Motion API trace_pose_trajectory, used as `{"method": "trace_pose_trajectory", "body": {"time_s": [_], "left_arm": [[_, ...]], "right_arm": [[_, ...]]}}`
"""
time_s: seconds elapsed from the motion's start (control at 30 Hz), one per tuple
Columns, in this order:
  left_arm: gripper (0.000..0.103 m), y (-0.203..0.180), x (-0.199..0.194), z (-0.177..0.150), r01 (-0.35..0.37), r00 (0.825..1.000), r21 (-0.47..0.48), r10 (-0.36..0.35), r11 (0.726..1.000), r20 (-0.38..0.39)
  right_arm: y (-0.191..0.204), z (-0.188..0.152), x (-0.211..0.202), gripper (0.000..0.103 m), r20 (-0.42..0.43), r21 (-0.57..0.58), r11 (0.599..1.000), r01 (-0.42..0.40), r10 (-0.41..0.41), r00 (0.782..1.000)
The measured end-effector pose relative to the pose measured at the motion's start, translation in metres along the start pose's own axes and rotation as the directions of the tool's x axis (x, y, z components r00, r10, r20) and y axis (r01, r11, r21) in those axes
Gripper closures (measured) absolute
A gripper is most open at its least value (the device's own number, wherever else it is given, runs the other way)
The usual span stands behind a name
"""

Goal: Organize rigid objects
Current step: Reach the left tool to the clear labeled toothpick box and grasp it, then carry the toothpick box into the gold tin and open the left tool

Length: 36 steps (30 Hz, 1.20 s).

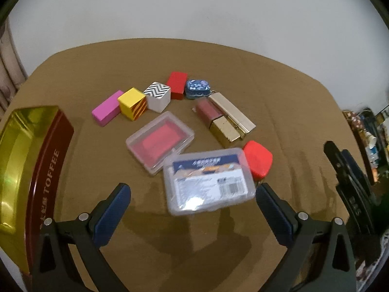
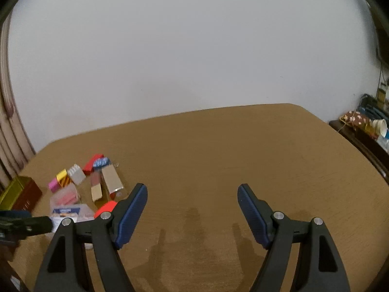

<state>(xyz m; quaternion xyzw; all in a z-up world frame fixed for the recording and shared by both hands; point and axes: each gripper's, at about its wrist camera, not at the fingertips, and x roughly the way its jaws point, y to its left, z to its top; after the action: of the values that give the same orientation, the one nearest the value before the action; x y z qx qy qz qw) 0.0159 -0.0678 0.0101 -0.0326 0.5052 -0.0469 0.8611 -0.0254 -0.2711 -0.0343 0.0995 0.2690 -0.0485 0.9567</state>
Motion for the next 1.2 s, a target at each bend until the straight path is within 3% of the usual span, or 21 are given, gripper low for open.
{"method": "trace_pose_trajectory", "body": {"time_s": [0.2,0.47,0.6,0.67,0.83,1.03,1.13,1.2], "left_arm": [[0.001,-0.007,0.018,0.018,-0.015,0.996,0.004,0.016,1.0,-0.083],[0.001,-0.009,0.047,0.033,-0.045,0.985,-0.033,0.039,0.998,-0.166],[0.002,-0.013,0.065,0.041,-0.079,0.98,-0.012,0.075,0.997,-0.185],[0.011,-0.017,0.075,0.046,-0.08,0.977,-0.009,0.076,0.997,-0.2],[0.011,-0.015,0.081,0.048,-0.077,0.983,0.002,0.076,0.997,-0.165],[0.011,-0.018,0.018,0.028,-0.063,0.995,0.023,0.065,0.998,-0.079],[0.011,0.011,-0.013,0.031,-0.048,0.998,-0.01,0.048,0.999,-0.043],[0.011,0.036,-0.032,0.032,-0.085,0.996,-0.058,0.085,0.995,-0.014]], "right_arm": [[0.009,-0.003,-0.007,0.024,0.03,-0.055,0.998,-0.014,0.016,0.999],[-0.008,-0.003,-0.018,0.024,0.038,-0.006,0.999,-0.049,0.049,0.998],[-0.014,-0.001,-0.018,0.024,0.038,-0.011,0.999,-0.052,0.053,0.998],[-0.014,0.0,-0.017,0.024,0.037,-0.01,0.999,-0.053,0.054,0.998],[-0.009,-0.003,-0.016,0.024,0.04,0.001,0.999,-0.047,0.047,0.998],[-0.007,-0.004,-0.015,0.024,0.04,0.005,0.999,-0.047,0.047,0.998],[-0.006,-0.005,-0.014,0.024,0.038,0.009,0.999,-0.048,0.047,0.998],[-0.007,-0.005,-0.014,0.024,0.035,0.006,0.999,-0.048,0.047,0.998]]}}
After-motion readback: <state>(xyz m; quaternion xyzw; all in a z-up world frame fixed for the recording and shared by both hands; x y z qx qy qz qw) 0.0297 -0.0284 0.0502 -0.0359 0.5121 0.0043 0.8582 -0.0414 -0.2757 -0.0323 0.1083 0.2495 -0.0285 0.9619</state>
